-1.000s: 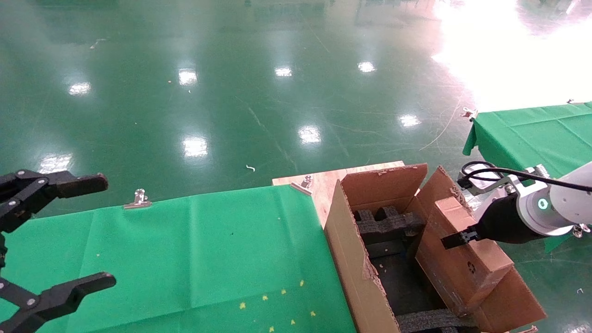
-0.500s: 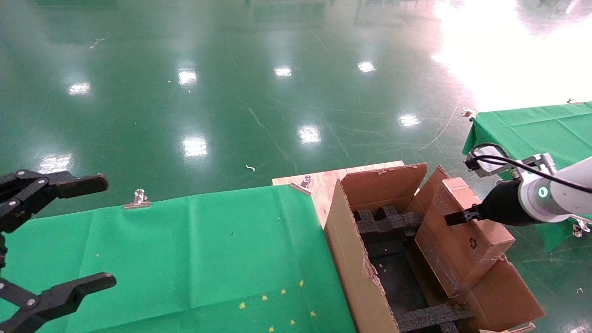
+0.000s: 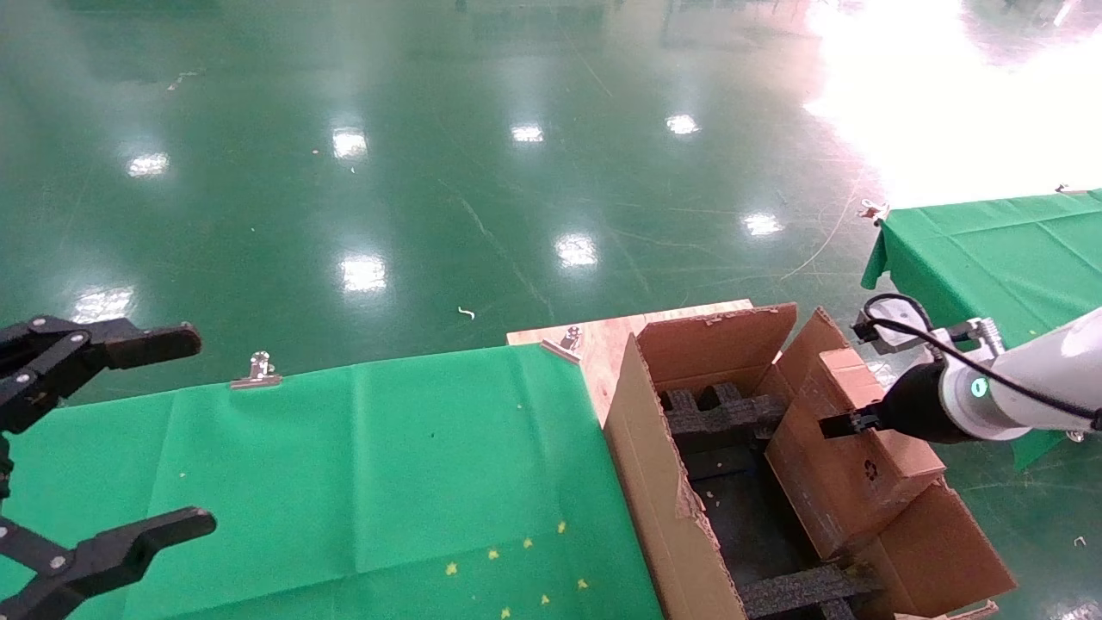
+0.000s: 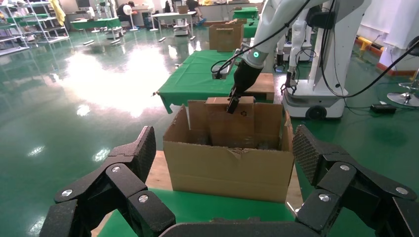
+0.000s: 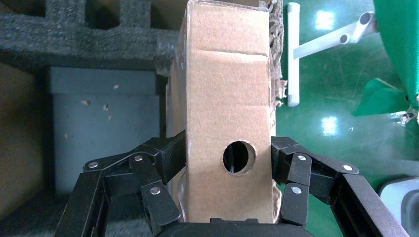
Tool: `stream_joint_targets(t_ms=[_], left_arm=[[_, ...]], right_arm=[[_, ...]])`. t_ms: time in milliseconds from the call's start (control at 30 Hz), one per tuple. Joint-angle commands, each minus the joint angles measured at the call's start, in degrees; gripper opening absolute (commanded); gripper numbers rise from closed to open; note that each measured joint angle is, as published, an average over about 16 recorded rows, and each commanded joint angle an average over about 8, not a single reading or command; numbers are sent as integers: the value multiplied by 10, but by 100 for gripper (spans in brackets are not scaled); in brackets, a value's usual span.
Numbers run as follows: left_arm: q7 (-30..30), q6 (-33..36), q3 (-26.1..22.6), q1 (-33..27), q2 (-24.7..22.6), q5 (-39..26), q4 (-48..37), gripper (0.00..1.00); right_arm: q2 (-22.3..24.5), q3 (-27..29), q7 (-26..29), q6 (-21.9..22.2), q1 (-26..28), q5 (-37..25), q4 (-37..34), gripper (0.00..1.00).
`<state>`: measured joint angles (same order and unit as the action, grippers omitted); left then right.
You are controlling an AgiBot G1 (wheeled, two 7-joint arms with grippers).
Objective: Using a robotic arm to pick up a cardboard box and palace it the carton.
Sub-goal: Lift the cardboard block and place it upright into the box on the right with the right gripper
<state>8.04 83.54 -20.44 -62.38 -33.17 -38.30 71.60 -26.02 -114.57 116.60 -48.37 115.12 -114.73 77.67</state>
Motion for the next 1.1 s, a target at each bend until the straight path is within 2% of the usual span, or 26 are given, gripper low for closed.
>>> stream_joint_targets(t_ms=[33,200,333,633,1100], left_arm=[[0,0,0,0,0,0,0,100],[0,0,0,0,0,0,0,100],[0,0,0,0,0,0,0,100],[0,0,0,0,0,0,0,100],[0,0,0,0,0,0,0,100]], right_arm=[[-3,-3,17,11,-10,-16,0,0],[-17,-6,72,20,-34,-49,0,0],[-28,-7,94,15,-45,-50,0,0],[-38,-12,91,10,-61,-17,-5,0],[-69,-21,94,38,-105,-10,-46,0]])
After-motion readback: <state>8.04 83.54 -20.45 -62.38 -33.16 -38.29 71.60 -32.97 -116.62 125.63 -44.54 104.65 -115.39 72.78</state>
